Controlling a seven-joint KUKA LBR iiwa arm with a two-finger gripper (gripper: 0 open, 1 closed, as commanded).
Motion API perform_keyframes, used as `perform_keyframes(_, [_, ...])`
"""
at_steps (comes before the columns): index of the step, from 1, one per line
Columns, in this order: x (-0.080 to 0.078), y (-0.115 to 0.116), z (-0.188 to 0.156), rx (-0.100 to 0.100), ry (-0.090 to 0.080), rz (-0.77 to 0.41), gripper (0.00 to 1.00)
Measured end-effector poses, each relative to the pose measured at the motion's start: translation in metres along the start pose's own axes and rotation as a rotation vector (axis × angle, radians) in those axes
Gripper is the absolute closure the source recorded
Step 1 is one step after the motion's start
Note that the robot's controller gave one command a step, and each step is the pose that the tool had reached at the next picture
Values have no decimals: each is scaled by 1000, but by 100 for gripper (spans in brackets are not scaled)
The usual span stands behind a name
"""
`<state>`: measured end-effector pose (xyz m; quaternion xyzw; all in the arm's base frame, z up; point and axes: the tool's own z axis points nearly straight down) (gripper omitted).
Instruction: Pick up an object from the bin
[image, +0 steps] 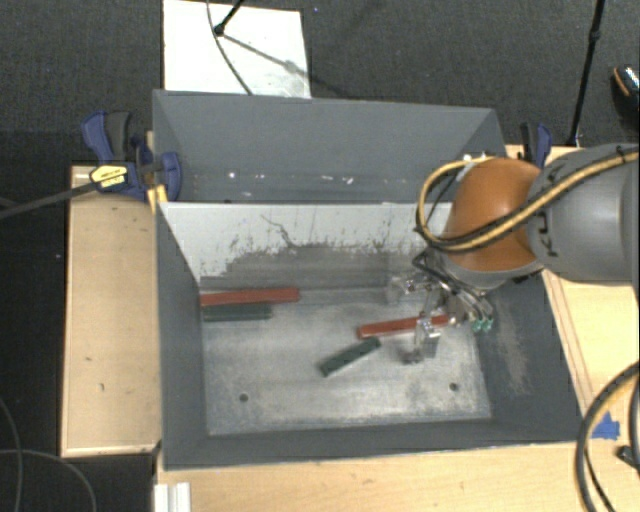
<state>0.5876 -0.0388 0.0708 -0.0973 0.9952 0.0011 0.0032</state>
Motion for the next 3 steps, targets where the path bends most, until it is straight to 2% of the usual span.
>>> perform_keyframes(1, [-11,22,0,1,-1,-17,0])
perform_keyframes(2, [-10,21,0,2,0,-17,100])
perform_keyframes(3, [-2,25,-163,4,-5,-87,100])
